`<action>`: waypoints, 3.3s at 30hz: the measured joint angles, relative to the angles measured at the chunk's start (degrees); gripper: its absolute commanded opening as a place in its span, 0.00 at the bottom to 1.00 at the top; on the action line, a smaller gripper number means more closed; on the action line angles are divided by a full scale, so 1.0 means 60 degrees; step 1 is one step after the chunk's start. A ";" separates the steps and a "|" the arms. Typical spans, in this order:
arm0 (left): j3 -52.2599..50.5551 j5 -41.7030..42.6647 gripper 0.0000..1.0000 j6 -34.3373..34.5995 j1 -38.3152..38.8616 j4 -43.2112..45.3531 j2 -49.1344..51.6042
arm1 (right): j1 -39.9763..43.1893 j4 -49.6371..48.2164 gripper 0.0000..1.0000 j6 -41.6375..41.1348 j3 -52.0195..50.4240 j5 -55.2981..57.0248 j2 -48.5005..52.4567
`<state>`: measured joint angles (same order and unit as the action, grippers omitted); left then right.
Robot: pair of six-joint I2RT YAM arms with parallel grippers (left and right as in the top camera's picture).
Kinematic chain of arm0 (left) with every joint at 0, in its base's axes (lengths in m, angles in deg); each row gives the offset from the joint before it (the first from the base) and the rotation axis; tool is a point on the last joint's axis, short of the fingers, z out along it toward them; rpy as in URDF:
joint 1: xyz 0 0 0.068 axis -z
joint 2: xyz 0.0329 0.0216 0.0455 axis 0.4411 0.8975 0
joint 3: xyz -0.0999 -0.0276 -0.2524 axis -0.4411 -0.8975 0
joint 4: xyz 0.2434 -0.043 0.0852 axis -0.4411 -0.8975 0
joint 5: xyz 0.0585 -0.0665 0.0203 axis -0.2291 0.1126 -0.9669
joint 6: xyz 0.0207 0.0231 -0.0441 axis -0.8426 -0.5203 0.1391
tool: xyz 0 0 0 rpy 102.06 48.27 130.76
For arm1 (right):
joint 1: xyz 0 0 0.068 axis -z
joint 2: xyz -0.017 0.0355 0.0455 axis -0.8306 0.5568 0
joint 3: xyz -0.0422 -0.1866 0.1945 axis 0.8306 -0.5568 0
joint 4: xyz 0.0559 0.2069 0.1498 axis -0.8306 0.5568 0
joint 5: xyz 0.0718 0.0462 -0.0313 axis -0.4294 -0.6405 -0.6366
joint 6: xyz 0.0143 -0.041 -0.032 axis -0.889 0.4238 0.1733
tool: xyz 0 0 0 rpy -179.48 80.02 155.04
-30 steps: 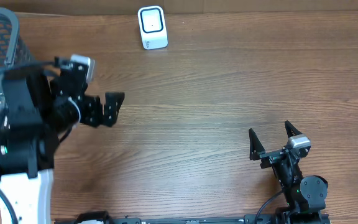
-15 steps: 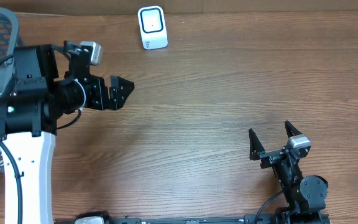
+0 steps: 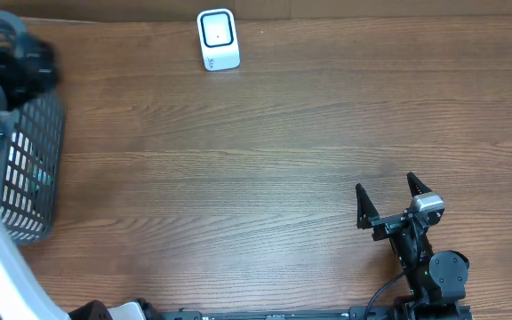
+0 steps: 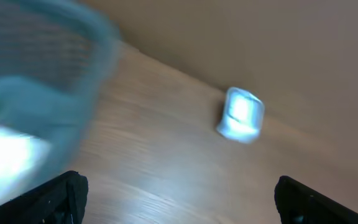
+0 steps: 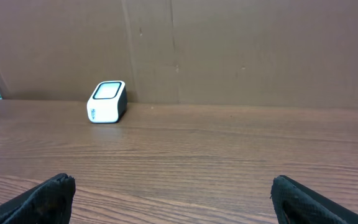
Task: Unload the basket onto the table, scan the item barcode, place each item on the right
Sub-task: 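Swing the left gripper over to the grey basket, then grasp the clear plastic bag in the basket with the left gripper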
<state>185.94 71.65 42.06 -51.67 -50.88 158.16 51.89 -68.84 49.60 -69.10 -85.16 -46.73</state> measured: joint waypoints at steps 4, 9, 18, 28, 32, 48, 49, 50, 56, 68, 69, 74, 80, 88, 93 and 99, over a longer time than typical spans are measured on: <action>0.0044 -0.1082 1.00 0.0361 -0.1373 -0.0200 0.0109 | 0.0000 0.0000 1.00 0.0007 0.0004 0.0000 0.0000; 0.0011 -0.2339 1.00 0.0444 -0.2769 -0.0605 0.0459 | 0.0000 0.0000 1.00 0.0004 0.0000 0.0000 0.0000; -0.1734 -0.2688 1.00 -0.0729 -0.4218 0.0087 0.1064 | 0.0000 0.0004 1.00 0.0000 0.0004 0.0000 0.0000; -0.2528 -0.1486 1.00 -0.3428 -0.4277 0.1271 0.2965 | 0.0000 0.0004 1.00 0.0007 0.0000 0.0000 0.0000; -0.2543 -0.0692 0.99 -0.4575 -0.4277 0.1311 0.3887 | 0.0000 0.0000 1.00 0.0007 0.0000 0.0000 0.0000; -0.2590 -0.0229 0.97 -0.6390 -0.4284 0.1763 0.5646 | 0.0000 -0.0004 1.00 0.0011 0.0004 0.0000 0.0000; -0.2590 -0.0237 0.97 -0.6455 -0.4331 0.1785 0.5708 | 0.0000 0.0000 1.00 0.0004 0.0000 0.0004 0.0000; -0.2590 -0.0233 0.97 -0.6499 -0.4342 0.1832 0.5774 | 0.0000 -0.0004 0.99 0.0004 0.0004 0.0004 0.0000; -0.2590 -0.0240 1.00 -0.6568 -0.4572 0.2277 0.5963 | 0.0000 0.0000 1.00 0.0007 0.0004 -0.0004 0.0000; -0.2590 -0.0058 0.97 -0.6561 -0.4768 0.2422 0.6717 | 0.0000 0.0000 0.99 0.0004 0.0004 0.0004 0.0000; -0.2590 0.0033 0.95 -0.6561 -0.4768 0.2415 0.6783 | 0.0000 -0.0004 0.99 0.0004 0.0000 0.0004 0.0000; -0.2590 0.0525 0.69 -0.6543 -0.4768 0.2342 0.6907 | 0.0004 -0.0004 1.00 0.0004 0.0000 0.0000 0.0000; -0.2590 0.0761 0.41 -0.6317 -0.4768 0.2255 0.6907 | 0.0000 -0.0004 1.00 0.0004 0.0004 0.0000 0.0000; -0.2401 0.0783 0.18 -0.5570 -0.4768 0.1832 0.6910 | 0.0000 0.0000 1.00 0.0004 0.0004 0.0000 0.0000; -0.1657 0.0794 0.04 -0.5107 -0.4768 0.0852 0.6976 | 0.0000 0.0004 0.99 0.0004 0.0000 0.0004 0.0000; -0.0215 0.0823 0.04 -0.4426 -0.4768 -0.0463 0.7111 | 0.0000 0.0000 0.99 0.0004 0.0000 0.0007 0.0000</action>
<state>184.65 76.59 15.51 -80.28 -53.65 200.83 51.89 -68.84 49.63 -69.10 -85.11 -46.73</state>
